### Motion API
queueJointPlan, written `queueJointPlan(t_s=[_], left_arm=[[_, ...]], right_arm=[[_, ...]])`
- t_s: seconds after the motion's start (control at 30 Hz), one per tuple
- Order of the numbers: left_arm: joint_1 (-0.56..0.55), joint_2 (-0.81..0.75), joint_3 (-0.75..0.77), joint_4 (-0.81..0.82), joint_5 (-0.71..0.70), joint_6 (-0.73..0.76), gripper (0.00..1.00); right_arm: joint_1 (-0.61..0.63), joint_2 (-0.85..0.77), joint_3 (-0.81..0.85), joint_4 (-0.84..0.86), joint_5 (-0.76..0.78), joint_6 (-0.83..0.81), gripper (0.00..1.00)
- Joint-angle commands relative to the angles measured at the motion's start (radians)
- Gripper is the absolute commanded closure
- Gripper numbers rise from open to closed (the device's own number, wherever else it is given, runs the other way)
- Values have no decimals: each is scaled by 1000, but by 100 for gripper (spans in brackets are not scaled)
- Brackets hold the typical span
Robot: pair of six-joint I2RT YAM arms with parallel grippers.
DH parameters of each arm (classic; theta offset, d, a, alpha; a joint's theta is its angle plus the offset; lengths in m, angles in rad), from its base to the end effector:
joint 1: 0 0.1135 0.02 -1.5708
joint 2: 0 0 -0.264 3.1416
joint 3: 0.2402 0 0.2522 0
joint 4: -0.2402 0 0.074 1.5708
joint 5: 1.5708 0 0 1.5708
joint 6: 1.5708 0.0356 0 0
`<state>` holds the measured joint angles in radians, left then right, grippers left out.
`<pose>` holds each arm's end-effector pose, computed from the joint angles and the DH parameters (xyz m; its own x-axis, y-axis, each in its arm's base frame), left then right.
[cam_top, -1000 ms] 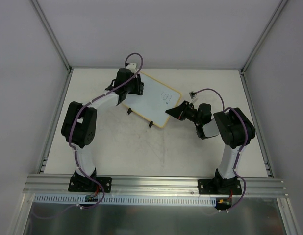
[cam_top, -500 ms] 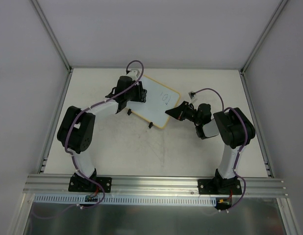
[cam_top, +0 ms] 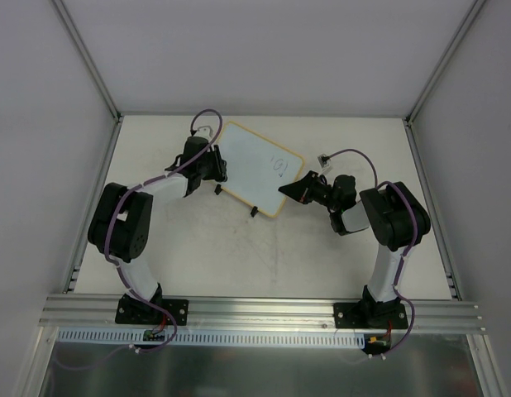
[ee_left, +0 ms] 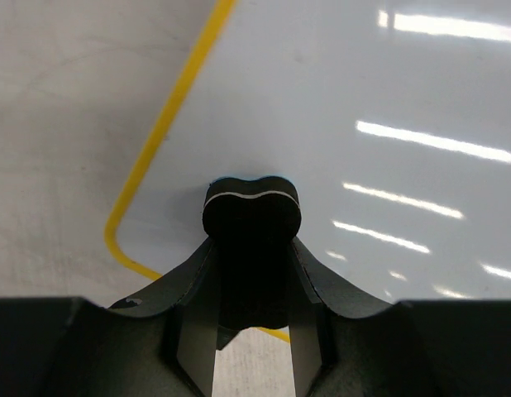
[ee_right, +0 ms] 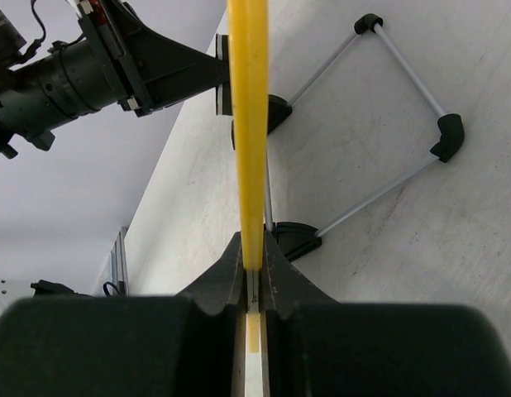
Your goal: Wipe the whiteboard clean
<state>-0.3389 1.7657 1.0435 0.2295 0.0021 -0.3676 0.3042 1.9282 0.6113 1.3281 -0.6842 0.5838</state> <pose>0.3689 -0.1301 0.2038 -0.5364 -0.1920 -0.8218 0.1516 0.9360 -0.3176 0.3115 0.1214 0.1399 -0.4514 0.3060 -0.8382 -0.7027 0.4571 0.5453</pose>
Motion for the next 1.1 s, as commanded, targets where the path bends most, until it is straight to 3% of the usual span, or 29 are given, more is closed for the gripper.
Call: queueJointPlan(t_s=[0.0, 0.13, 0.37, 0.73, 1.07], left_arm=[[58, 14, 0, -33, -5, -54, 100], [70, 24, 16, -58, -14, -62, 100], [58, 57, 64, -67, 108, -54, 100], [-57, 77, 116, -128, 121, 4, 100], [-124, 118, 127, -137, 162, -71, 100]], right_arm=[[1, -17, 8, 204, 8, -9, 100], [1, -17, 10, 204, 8, -7, 100], [1, -14, 11, 204, 5, -6, 100], [0, -9, 13, 204, 5, -4, 100], [1, -12, 13, 204, 5, -2, 100]])
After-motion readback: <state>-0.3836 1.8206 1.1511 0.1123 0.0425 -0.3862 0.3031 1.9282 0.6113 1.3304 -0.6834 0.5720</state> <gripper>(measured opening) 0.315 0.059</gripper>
